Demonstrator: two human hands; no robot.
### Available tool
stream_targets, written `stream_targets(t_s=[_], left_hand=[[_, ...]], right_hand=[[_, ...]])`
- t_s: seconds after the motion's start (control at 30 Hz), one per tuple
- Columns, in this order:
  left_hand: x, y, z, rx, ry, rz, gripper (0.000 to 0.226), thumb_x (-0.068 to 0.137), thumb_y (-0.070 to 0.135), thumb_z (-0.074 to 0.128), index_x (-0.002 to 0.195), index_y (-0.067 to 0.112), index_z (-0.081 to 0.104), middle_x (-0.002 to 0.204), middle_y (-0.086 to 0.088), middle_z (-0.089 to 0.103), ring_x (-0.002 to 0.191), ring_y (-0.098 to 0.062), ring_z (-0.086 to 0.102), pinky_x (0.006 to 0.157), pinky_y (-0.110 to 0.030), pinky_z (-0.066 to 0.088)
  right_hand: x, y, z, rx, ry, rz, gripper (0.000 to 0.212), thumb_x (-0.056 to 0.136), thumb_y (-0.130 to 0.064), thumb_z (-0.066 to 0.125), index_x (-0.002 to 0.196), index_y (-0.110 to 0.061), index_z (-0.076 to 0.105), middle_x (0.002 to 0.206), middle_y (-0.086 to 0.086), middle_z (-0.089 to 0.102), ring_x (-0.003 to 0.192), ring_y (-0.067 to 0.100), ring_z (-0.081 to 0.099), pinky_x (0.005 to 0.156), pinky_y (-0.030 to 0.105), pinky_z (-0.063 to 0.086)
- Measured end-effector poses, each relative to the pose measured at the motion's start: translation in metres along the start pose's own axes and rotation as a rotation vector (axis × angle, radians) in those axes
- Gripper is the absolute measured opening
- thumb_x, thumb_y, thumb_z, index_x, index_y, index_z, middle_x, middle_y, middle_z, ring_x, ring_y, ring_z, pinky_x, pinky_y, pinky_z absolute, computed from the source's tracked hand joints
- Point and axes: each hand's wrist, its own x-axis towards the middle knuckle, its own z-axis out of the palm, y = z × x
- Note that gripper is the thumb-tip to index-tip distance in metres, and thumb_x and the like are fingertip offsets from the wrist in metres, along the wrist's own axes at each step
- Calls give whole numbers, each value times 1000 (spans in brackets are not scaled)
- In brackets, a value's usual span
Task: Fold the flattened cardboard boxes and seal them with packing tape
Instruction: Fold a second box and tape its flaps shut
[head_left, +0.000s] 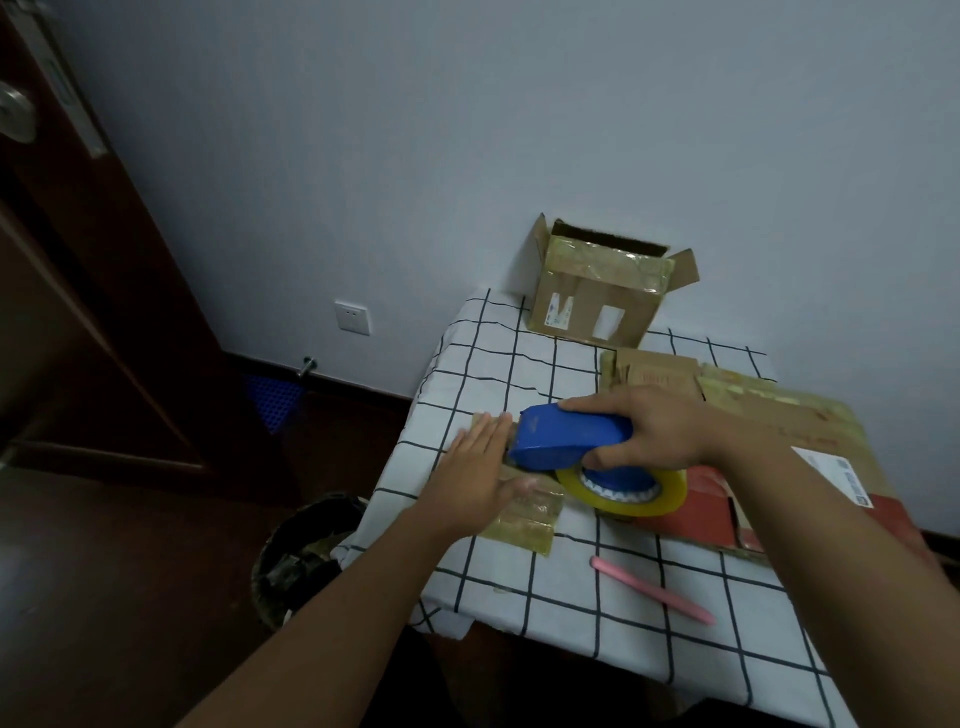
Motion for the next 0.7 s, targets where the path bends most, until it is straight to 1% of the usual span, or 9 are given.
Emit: stream_targets(t_s=[0.1,0.17,0.2,0.27,0.33,0.43,0.5,0.63,0.7], left_hand=[[2,-8,5,53,11,46,80,96,59,42,156,16,10,163,-2,16,151,-17,5,121,-44,14],[4,-13,7,74,9,63,79,96,61,37,156,17,12,162,-2,19,150,-18,7,120,-47,18],[4,-13,6,85,0,61,78,97,60,36,156,18,11,163,-1,16,151,-18,6,121,-47,16],[4,-12,6,117,-33,38,76,99,56,35,157,17,5,164,-1,7,151,-17,-1,123,-43,6],[3,-9,4,154,-43,37,74,100,53,34,157,18,1,165,0,3,151,-16,-5,122,-40,1],[3,-8,4,189,-54,48,70,101,52,33,156,29,-3,165,1,1,151,-17,-5,121,-42,0],[3,-9,4,214,-63,51,68,100,53,32,154,35,-5,165,1,2,151,-18,-5,121,-44,1],[2,-9,4,270,-77,54,66,96,57,22,153,38,-5,165,1,1,151,-19,-6,120,-44,-1],[2,-9,5,306,-80,57,66,94,59,15,154,37,-3,165,0,-1,151,-20,-7,118,-43,-5]], right_hand=[[-5,6,3,41,23,-9,69,85,-55,68,145,-52,35,132,-8,54,111,14,52,97,34,45],[-12,15,6,129,32,5,69,84,-52,70,143,-55,35,128,-15,52,107,7,52,92,25,44],[-17,21,8,162,30,14,69,83,-52,71,142,-58,35,126,-18,52,105,4,52,89,22,43],[-26,34,15,169,26,25,68,82,-53,71,139,-63,35,126,-19,54,106,3,53,91,25,45],[-35,40,18,175,48,30,68,82,-53,72,138,-64,35,128,-19,54,108,4,54,93,27,46],[-36,42,15,175,55,17,69,83,-47,73,138,-63,35,122,-19,54,105,4,53,88,22,43],[-32,43,11,158,33,11,70,82,-47,74,136,-67,32,119,-15,53,103,6,52,89,26,42],[-27,45,16,152,-15,34,71,82,-44,74,139,-61,35,122,-12,53,105,9,52,95,32,44],[-26,45,21,149,-9,40,72,82,-44,74,139,-61,34,123,-12,54,105,10,52,95,33,45]])
